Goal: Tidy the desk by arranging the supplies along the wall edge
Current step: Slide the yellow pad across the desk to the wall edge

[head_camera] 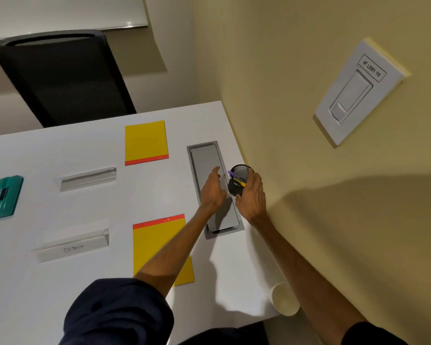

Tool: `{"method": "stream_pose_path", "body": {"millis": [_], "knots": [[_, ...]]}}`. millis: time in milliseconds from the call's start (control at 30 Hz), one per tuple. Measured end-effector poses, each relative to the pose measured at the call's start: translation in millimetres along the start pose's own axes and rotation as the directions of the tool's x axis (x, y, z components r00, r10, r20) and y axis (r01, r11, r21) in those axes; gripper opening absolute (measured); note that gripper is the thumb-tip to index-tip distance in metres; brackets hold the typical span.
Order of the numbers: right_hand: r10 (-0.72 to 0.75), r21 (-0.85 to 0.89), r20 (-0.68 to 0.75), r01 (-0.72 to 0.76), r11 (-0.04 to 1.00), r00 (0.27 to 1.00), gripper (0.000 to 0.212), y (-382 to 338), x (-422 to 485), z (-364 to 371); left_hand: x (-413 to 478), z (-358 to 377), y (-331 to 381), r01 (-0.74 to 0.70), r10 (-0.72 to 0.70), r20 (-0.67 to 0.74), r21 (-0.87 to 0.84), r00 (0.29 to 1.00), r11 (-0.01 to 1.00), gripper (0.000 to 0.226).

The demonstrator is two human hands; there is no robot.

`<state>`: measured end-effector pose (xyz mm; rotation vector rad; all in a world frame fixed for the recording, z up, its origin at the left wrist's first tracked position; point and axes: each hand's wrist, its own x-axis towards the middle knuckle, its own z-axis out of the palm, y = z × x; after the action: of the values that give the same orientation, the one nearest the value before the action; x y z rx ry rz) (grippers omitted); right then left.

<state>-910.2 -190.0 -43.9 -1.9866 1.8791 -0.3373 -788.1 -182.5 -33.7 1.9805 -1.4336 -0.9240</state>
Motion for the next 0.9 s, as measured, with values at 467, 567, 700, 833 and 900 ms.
{"method": "stream_pose_path", "body": {"millis": [467, 567, 700, 833, 900], "knots": [[-0.335, 0.188, 0.009, 0.328, 0.926, 0.942, 0.056, -27, -63, 9, -107, -28, -47, 0.217, -0.208, -0.223, 0.019, 0.953, 0.976, 0.064], [-0.380, 0.196, 0.097, 0.357, 0.913, 0.920, 0.052, -34, -74, 18, -128, -29, -57, 0.278, -0.268, -0.258, 0.002, 0.928, 0.961, 0.061], [-0.416, 0.200, 0.229, 0.376, 0.905, 0.880, 0.049, -45, -89, 34, -151, -35, -72, 0.344, -0.328, -0.303, -0.001, 0.895, 0.939, 0.055], [-0.420, 0.198, 0.351, 0.372, 0.907, 0.837, 0.052, -52, -105, 49, -170, -46, -97, 0.419, -0.397, -0.332, -0.005, 0.856, 0.908, 0.050], [-0.410, 0.208, 0.391, 0.354, 0.912, 0.824, 0.052, -53, -112, 56, -177, -51, -111, 0.453, -0.432, -0.327, -0.015, 0.840, 0.891, 0.049]]}}
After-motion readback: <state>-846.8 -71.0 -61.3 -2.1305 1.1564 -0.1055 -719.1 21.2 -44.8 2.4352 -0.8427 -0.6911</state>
